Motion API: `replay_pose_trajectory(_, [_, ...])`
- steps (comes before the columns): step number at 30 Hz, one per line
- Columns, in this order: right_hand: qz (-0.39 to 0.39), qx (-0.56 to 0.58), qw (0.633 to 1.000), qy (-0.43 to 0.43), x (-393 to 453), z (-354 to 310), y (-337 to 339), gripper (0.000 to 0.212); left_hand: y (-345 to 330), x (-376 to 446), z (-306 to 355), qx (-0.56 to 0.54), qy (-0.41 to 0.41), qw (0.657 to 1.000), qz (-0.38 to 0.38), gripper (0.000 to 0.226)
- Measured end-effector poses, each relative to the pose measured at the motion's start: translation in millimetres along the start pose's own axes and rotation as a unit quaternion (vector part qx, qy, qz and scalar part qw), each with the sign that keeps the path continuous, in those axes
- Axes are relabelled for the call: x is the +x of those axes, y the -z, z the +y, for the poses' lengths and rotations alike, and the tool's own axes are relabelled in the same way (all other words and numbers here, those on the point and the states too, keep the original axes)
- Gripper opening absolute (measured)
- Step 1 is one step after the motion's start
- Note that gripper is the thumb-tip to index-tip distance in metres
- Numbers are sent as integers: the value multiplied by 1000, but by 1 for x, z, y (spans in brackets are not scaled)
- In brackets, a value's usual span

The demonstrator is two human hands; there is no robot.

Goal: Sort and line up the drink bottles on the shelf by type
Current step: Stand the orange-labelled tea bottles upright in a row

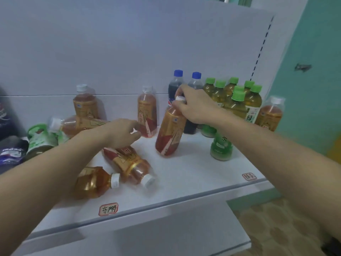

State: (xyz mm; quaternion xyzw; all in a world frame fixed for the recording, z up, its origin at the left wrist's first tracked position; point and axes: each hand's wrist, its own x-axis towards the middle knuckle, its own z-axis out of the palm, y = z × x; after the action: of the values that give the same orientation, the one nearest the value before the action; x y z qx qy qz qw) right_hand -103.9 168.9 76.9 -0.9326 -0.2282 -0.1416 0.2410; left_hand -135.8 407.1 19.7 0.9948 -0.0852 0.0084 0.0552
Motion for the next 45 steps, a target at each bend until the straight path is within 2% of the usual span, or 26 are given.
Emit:
replay_pose_trajectory(3, [-1, -48, 999, 13, 23, -2, -9, 18, -1, -23, -23, 31, 6, 999, 26, 39])
replay_pose_trajectory(6, [20, -37, 999, 0, 34, 4, -13, 20, 4, -48, -36, 7, -35, 996, 84, 45])
replay_pose_trajectory(9, [38, -14, 999, -9, 39, 7, -17, 22, 3, -67, -47, -11, -16, 994, 111, 30])
replay_pose_trajectory(12, [54, -1, 998, -13, 43, 7, -21, 21, -2, -77, -58, -15, 26, 994, 109, 25])
replay_pose_trajectory(16, [50, -24, 998, -8, 44, 5, -23, 25, 0, -88, -57, -17, 30, 991, 132, 25])
replay_pose_trajectory(20, [137, -125, 982, -18, 22, -5, -21, 39, 5, -101, -61, -11, 35, 991, 129, 24])
replay_pose_trajectory(22, [153, -104, 983, 12, 6, -23, -36, 37, 8, -107, -72, -2, 44, 992, 120, 21])
replay_pose_trajectory(24, [119, -77, 987, 71, -5, -47, -62, 39, 11, -112, -81, -9, 44, 989, 139, 18])
replay_pose_trajectory(27, [21, -16, 992, 125, -5, -88, -100, 41, 21, -118, -90, -15, 49, 984, 172, 20])
replay_pose_trajectory(30, [-47, 5, 986, 160, 12, -127, -127, 57, 31, -124, -111, 9, 76, 975, 209, 19])
replay_pose_trajectory(34, [-66, 3, 979, 193, 33, -162, -159, 81, 37, -128, -144, -17, 97, 964, 245, 17])
replay_pose_trajectory(38, [-28, -55, 981, 184, 45, -174, -179, 73, 30, -118, -167, -41, 106, 973, 199, 16])
replay_pose_trajectory(41, [-33, -87, 980, 173, 47, -170, -179, 72, 23, -106, -176, -48, 93, 978, 180, 21])
replay_pose_trajectory(45, [-16, -74, 989, 130, 48, -154, -172, 67, 15, -86, -173, -59, 61, 987, 140, 33])
